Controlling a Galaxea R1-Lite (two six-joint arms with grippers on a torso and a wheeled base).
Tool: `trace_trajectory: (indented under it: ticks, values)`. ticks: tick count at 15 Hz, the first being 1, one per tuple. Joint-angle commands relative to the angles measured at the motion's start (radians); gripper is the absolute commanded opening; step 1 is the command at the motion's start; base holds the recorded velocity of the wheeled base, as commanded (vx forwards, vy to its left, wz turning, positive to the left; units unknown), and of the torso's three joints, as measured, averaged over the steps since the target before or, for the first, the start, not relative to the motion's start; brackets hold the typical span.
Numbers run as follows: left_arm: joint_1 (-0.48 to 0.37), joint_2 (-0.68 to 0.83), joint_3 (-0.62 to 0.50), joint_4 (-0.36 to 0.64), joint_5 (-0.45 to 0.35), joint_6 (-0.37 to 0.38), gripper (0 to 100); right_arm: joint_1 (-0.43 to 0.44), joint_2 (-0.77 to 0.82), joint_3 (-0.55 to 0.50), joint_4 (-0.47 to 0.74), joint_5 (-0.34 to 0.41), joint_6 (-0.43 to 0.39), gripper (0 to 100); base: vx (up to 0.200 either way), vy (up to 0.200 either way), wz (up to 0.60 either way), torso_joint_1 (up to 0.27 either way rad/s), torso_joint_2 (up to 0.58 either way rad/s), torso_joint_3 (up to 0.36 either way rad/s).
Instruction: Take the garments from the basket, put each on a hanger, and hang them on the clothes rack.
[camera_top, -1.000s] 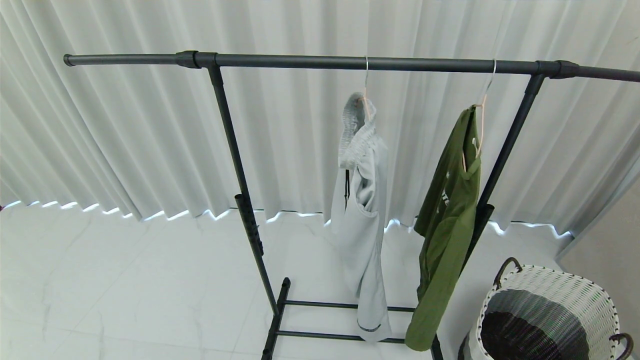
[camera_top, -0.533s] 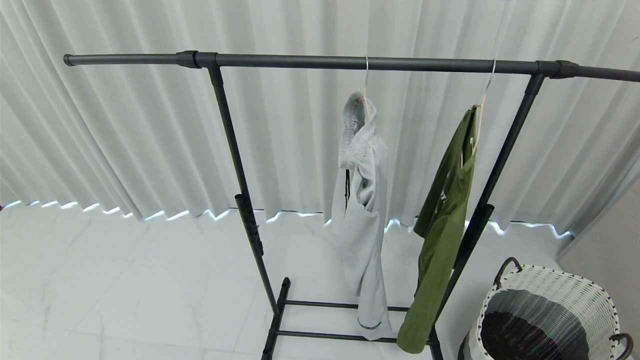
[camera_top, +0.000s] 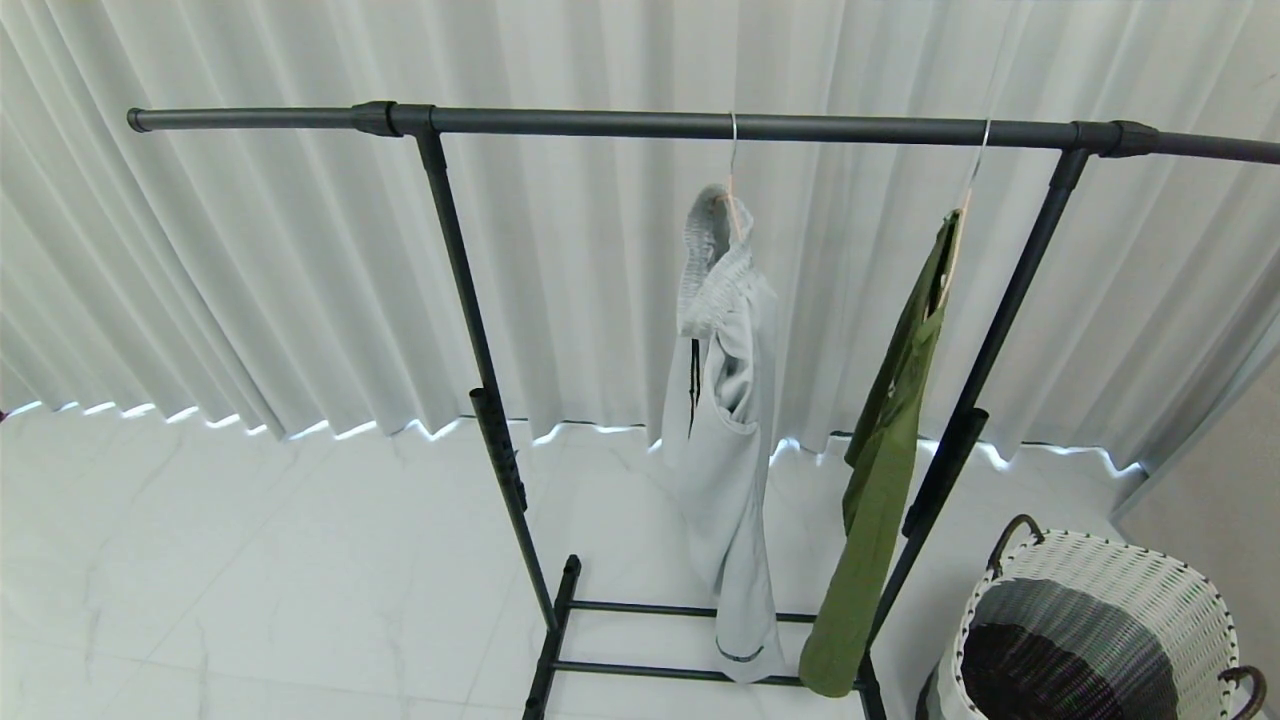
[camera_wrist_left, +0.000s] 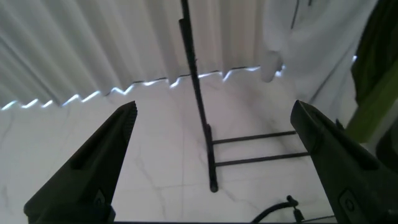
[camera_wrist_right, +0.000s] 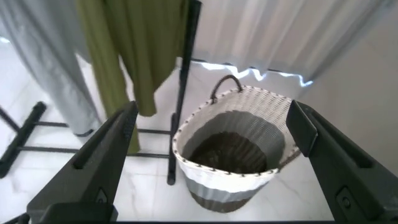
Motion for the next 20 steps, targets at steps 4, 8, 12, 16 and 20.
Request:
trace_trajectory:
  ticks: [4, 8, 12, 16, 20]
  values:
    - [-0.001, -0.074, 0.001, -0.002, 0.000, -0.055, 100, 0.102, -0.058, 0.000, 0.002, 0.003, 0.007, 100, 0.000, 0.000, 0.00, 0.000, 0.00, 0.000]
    - [-0.001, -0.074, 0.001, -0.003, 0.000, -0.076, 100, 0.086, -0.097, 0.000, 0.006, -0.012, 0.007, 100, 0.000, 0.000, 0.00, 0.000, 0.00, 0.000]
    - [-0.001, -0.074, 0.001, -0.003, 0.000, -0.076, 100, 0.086, -0.097, 0.000, 0.006, -0.014, 0.007, 100, 0.000, 0.000, 0.00, 0.000, 0.00, 0.000]
    - [-0.001, -0.074, 0.001, -0.003, 0.000, -0.076, 100, 0.086, -0.097, 0.000, 0.006, -0.015, 0.007, 100, 0.000, 0.000, 0.00, 0.000, 0.00, 0.000]
    - [0.000, -0.074, 0.001, -0.003, 0.000, -0.076, 100, 0.086, -0.097, 0.000, 0.006, -0.014, 0.007, 100, 0.000, 0.000, 0.00, 0.000, 0.00, 0.000]
